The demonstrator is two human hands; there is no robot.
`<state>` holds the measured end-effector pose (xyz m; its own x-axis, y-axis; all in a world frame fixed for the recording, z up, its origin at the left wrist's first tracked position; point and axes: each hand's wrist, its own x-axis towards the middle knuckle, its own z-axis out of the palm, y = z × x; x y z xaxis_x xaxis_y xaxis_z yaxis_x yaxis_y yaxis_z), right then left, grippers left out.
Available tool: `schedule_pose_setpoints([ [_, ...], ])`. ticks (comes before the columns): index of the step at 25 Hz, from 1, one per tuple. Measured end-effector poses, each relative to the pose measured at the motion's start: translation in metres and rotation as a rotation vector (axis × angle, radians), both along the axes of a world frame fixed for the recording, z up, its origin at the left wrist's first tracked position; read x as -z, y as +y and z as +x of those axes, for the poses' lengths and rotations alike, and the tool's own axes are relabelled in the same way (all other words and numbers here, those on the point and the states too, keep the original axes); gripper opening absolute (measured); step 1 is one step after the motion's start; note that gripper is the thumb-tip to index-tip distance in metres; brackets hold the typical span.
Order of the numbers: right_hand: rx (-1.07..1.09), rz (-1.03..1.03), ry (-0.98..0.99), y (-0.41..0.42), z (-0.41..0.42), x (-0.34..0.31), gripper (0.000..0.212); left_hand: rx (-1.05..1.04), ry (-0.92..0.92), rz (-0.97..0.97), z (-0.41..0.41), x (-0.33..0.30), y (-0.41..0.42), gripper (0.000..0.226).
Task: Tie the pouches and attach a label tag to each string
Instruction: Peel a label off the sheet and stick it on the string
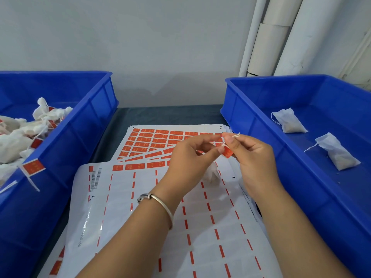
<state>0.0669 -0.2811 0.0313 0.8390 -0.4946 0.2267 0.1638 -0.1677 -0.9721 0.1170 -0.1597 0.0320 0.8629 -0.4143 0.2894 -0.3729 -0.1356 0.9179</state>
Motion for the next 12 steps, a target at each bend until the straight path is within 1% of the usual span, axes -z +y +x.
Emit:
schedule_pose_setpoints([
  [1,-0.023,0.016,-0.015,0.0000,0.0001,0.0003,0.007,-0.004,0.009,-0.005,0.0007,0.0000,0.0001,0.017],
  [2,-0.056,0.044,-0.030,0.0001,0.0006,0.0009,0.013,-0.007,0.013,-0.013,0.0014,0.0000,0.0002,0.014],
  [5,-0.142,0.086,-0.028,-0.0015,0.0031,0.0039,0.041,-0.048,0.052,-0.042,0.0037,-0.0002,0.0013,0.018],
  [6,-0.152,0.071,-0.017,-0.0018,0.0042,0.0050,0.048,-0.066,0.080,-0.053,0.0049,0.0001,0.0016,0.018],
  [8,-0.141,0.059,0.002,-0.0017,0.0058,0.0063,0.056,-0.078,0.135,-0.066,0.0060,0.0005,0.0019,0.018],
  [12,-0.131,0.059,0.016,0.0013,0.0058,0.0059,0.080,-0.077,0.182,-0.081,0.0048,-0.0007,0.0017,0.019],
])
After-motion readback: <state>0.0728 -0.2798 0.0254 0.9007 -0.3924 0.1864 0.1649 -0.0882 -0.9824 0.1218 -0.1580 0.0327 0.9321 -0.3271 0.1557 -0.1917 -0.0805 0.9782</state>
